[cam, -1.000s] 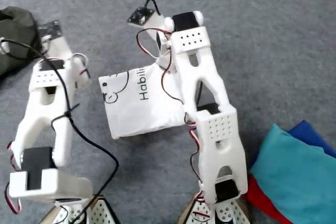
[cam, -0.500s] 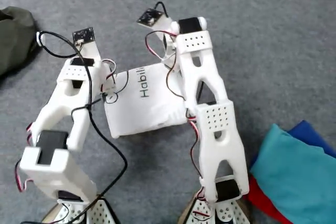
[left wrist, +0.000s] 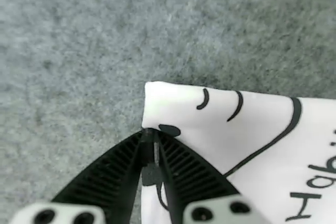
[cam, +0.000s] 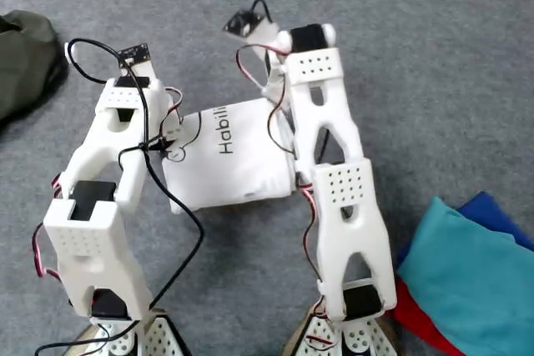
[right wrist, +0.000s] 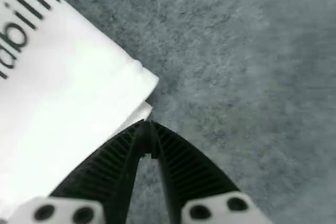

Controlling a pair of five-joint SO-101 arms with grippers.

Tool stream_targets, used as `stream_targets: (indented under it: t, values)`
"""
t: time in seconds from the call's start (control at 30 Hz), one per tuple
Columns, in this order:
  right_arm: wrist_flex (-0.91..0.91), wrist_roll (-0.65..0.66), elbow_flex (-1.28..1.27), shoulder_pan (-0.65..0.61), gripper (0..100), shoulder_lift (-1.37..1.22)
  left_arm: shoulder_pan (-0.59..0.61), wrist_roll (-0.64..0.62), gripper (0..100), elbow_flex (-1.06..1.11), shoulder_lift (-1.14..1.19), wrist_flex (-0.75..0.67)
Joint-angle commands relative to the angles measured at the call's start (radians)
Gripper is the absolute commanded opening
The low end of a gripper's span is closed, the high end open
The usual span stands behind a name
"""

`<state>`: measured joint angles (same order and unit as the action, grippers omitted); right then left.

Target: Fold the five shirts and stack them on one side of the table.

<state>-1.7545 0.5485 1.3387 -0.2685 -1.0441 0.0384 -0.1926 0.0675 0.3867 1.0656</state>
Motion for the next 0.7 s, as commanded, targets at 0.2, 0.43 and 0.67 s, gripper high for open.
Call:
stream_targets:
  t: [0.2,0.43,0.67]
  values:
    - [-0.034,-0.084,-0.329,0.005,0.5,0.483,0.028,-0.006,2,0.066,-0.266,-0.003]
    - [-0.018,-0.146,-0.883,-0.042,0.5,0.892,0.031,0.002,2,0.216,-0.456,0.003]
    - [-0.017,-0.207,-1.194,-0.044,0.9,0.975,0.037,0.002,2,0.379,-0.561,-0.103]
